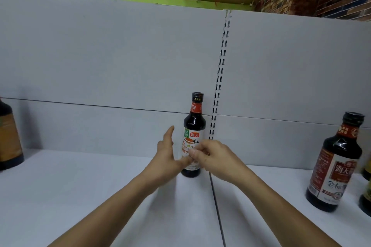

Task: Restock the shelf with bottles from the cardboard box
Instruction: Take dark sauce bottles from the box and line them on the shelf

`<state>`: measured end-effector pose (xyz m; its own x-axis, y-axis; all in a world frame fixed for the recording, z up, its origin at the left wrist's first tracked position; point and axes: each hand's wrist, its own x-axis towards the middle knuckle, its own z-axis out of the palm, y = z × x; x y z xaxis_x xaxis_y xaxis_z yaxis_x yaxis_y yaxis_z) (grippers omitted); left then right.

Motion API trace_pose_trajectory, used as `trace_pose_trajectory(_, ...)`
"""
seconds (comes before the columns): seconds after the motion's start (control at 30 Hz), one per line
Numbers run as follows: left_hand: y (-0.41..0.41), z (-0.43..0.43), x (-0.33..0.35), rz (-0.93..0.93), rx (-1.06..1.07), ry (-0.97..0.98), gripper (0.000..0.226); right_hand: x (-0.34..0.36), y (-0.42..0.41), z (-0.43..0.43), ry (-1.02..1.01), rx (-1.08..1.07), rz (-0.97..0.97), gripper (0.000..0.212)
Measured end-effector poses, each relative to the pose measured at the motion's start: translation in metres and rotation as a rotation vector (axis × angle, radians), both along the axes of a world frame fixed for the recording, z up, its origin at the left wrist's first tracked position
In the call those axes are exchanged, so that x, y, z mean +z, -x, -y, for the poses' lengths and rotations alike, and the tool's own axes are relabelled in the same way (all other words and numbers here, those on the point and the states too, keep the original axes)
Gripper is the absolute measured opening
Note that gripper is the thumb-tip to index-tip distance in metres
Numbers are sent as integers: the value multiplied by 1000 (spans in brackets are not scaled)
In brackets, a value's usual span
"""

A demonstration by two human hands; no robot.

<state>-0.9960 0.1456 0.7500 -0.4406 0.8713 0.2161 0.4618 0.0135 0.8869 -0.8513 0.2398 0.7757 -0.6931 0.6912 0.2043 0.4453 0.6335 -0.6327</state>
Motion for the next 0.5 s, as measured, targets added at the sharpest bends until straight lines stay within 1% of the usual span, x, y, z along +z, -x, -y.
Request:
trace_pose_trajectory(0.1, 0, 23, 12, 21, 84, -100, 94, 13, 8, 23, -41, 90, -121, 19)
trace_pose_trajectory(0.17, 0, 43, 19, 15, 156, -162, 85, 20, 15, 41, -63, 157, -189, 17)
trace_pose_trajectory(0.23, 3, 68, 23, 21, 244, -218, 74, 24, 27, 59, -74, 228, -243, 17)
trace_pose_trajectory(0.3, 7, 94, 25, 15, 328, -253, 69, 25, 41, 78, -84, 300, -281, 15)
trace_pose_trajectory(0.37, 13, 123, 25, 5, 407, -261, 68, 24, 56, 98, -86, 382, -293, 13)
trace_pose_trajectory(0.5, 29, 189, 21, 29, 563, -265, 67, 21, 91, 147, -86, 559, -250, 13)
